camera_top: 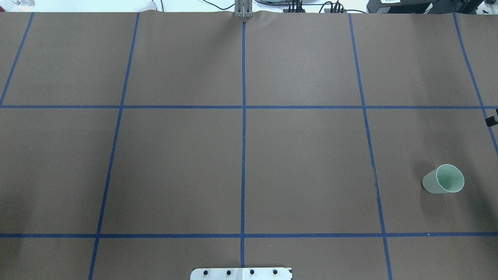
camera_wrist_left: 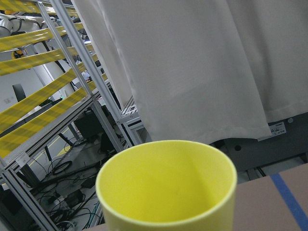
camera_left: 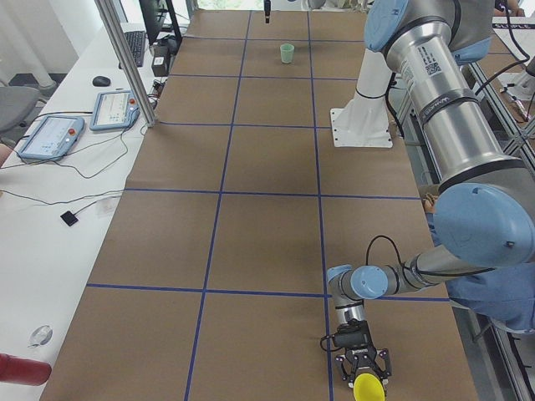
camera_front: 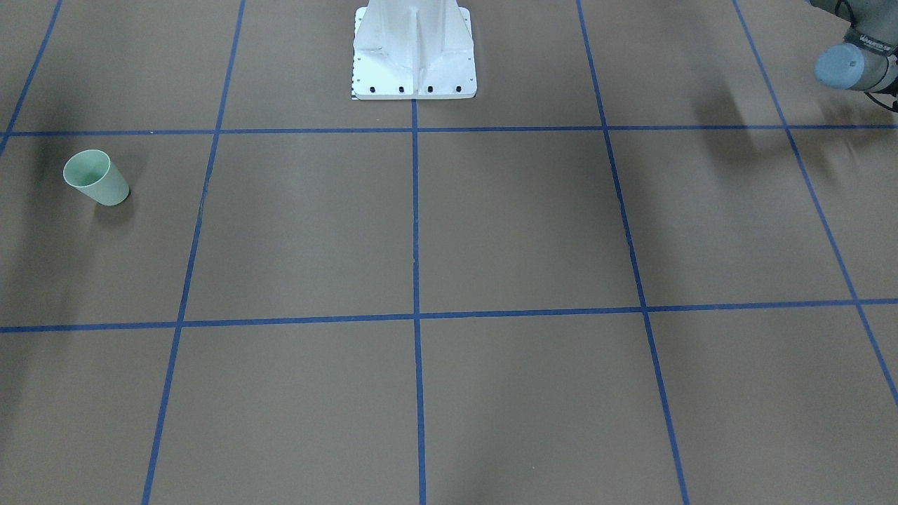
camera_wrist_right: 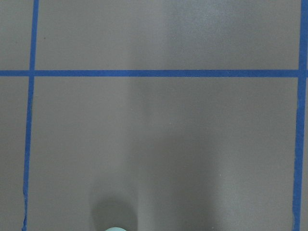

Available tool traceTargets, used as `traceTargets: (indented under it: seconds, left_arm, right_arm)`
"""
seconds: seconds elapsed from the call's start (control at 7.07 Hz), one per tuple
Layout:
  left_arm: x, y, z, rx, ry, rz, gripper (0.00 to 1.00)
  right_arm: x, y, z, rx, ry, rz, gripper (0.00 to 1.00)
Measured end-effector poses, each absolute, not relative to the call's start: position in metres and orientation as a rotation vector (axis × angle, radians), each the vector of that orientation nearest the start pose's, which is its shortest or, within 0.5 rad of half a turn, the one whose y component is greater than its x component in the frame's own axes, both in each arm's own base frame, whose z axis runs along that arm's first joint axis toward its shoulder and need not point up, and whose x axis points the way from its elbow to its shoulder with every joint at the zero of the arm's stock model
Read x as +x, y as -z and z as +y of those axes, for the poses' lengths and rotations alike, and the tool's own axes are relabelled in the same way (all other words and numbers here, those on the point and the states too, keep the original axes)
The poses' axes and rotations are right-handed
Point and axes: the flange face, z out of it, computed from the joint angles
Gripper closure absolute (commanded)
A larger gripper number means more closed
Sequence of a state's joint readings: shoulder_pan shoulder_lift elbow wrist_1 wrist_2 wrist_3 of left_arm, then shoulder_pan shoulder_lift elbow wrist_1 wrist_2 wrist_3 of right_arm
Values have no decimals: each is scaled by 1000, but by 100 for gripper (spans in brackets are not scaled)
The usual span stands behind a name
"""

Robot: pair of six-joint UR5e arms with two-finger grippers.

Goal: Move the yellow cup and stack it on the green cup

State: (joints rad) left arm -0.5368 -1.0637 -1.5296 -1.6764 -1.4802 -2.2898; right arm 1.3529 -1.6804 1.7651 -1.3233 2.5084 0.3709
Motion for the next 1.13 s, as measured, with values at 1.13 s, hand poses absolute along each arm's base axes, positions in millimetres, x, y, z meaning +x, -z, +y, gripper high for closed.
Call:
traceTargets:
  seconds: [1.13]
  left_arm:
    - [296, -531, -562, 754, 684, 445, 100]
  right_arm:
    - [-55, -530, -489, 103, 65, -1016, 0]
